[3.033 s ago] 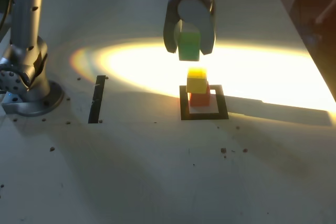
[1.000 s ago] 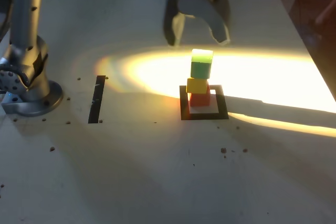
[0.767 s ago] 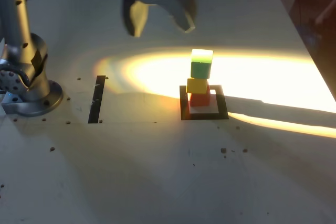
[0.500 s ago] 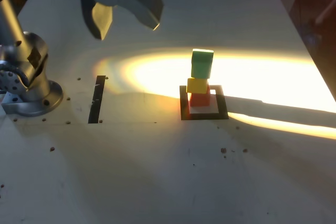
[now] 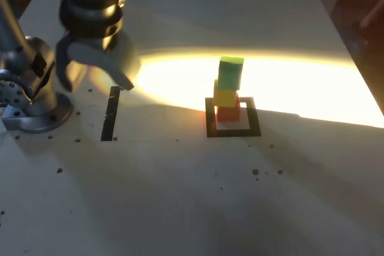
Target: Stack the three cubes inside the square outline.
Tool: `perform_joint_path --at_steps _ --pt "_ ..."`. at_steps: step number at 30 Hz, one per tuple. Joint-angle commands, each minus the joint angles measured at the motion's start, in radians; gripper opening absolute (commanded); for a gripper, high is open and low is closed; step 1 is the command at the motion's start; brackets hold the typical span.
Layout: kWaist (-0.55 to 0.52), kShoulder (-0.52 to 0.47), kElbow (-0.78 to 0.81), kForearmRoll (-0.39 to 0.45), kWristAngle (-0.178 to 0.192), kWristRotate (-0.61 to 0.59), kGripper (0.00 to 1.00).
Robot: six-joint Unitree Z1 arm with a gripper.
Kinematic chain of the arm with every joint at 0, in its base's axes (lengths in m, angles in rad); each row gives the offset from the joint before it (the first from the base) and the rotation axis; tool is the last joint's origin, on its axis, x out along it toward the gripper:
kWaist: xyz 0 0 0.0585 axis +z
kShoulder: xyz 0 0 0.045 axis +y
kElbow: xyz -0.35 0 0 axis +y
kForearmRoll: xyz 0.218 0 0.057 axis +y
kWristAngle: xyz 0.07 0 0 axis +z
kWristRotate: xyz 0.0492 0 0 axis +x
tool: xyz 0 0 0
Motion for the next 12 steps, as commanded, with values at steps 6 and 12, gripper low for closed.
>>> perform_joint_path --at_steps 6,12 --pt "0.002 -0.018 0.05 -0.05 -0.026 0.01 0.99" --pt "0.002 -0.043 0.053 -0.069 -0.043 0.024 0.99"
